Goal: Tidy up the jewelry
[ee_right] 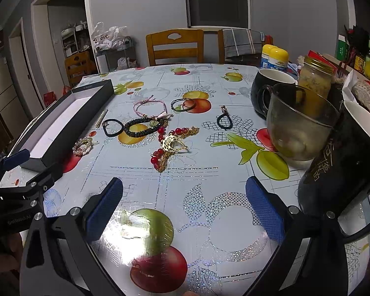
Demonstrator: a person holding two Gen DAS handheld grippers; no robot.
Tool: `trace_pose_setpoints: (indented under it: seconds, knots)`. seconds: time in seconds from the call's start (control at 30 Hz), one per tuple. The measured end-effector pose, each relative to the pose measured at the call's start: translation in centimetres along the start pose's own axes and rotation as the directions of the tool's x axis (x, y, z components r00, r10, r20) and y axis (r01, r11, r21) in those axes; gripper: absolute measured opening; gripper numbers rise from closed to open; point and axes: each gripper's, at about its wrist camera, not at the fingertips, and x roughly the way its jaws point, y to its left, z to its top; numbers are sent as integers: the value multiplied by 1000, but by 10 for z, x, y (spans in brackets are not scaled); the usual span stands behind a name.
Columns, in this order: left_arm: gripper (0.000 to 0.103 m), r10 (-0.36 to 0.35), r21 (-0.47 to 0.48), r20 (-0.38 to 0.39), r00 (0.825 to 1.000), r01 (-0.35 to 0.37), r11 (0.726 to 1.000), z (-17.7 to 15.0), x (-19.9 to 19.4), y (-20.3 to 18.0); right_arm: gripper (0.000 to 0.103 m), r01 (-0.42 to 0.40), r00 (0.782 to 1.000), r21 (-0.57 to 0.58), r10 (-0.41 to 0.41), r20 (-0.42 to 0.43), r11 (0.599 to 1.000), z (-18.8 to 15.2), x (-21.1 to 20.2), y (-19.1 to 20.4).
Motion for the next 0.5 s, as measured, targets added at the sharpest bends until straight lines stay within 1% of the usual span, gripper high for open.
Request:
trace_pose_setpoints:
  seconds: [0.5]
  knots:
    - [101, -3, 7, 21, 1000, 3, 1000, 1, -5, -4, 98, 1, 1000, -1, -1, 2, 1000, 0, -1, 0]
